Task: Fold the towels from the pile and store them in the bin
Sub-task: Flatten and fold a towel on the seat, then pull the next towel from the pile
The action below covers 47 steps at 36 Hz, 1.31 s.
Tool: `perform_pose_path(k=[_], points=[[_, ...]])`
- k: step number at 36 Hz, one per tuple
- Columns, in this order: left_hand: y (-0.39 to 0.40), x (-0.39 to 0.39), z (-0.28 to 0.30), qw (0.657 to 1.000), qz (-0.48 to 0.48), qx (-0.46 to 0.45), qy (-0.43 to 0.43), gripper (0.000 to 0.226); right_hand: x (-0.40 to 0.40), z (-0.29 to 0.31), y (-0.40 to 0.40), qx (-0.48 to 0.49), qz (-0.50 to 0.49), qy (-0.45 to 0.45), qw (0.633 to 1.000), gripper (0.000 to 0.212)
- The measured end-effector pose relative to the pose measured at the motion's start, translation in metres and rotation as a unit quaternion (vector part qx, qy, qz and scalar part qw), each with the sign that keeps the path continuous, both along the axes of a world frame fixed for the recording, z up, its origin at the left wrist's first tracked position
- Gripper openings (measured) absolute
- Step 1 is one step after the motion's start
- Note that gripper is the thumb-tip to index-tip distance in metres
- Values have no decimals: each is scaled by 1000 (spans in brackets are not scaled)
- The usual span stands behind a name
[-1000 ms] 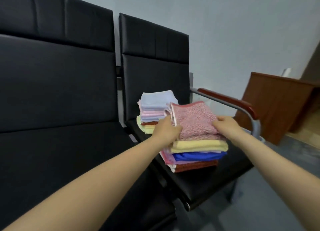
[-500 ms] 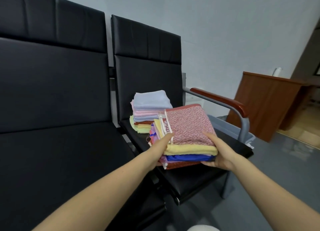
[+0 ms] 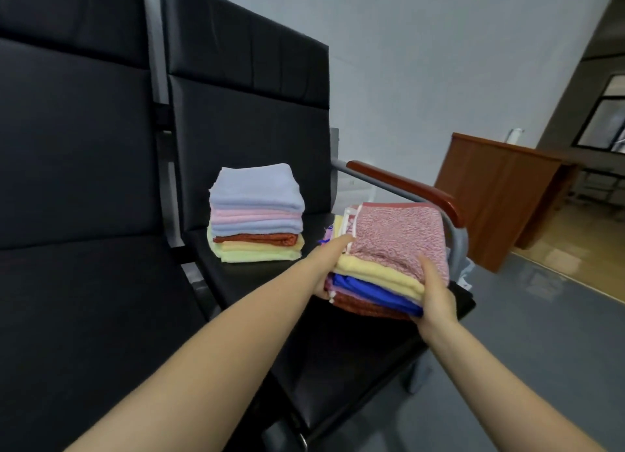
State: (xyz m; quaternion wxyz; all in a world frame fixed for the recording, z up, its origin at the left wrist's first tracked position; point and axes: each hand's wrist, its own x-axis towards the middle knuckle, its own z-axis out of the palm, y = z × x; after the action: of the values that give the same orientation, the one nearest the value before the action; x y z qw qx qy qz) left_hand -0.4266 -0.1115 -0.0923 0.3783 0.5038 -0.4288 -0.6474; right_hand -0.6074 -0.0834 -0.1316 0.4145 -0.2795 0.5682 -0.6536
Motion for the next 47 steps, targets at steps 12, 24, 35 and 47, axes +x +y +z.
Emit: perform_pose_path(k=[12,24,35,47], points=[[-84,14,-61,981,146,-119,54,46,-61,-48,-302,24,62,42,997,135],[-83,49,-73,987,107,-85,88,56,45,-15,-164,16,15,99,995,64],[80,194,-26,981,157,-91,-74,38,150,-5,-4,-75,239,293,923,32],[293,425,-6,845,319,-141,-405,37,419,9,147,-133,560,312,756,31]])
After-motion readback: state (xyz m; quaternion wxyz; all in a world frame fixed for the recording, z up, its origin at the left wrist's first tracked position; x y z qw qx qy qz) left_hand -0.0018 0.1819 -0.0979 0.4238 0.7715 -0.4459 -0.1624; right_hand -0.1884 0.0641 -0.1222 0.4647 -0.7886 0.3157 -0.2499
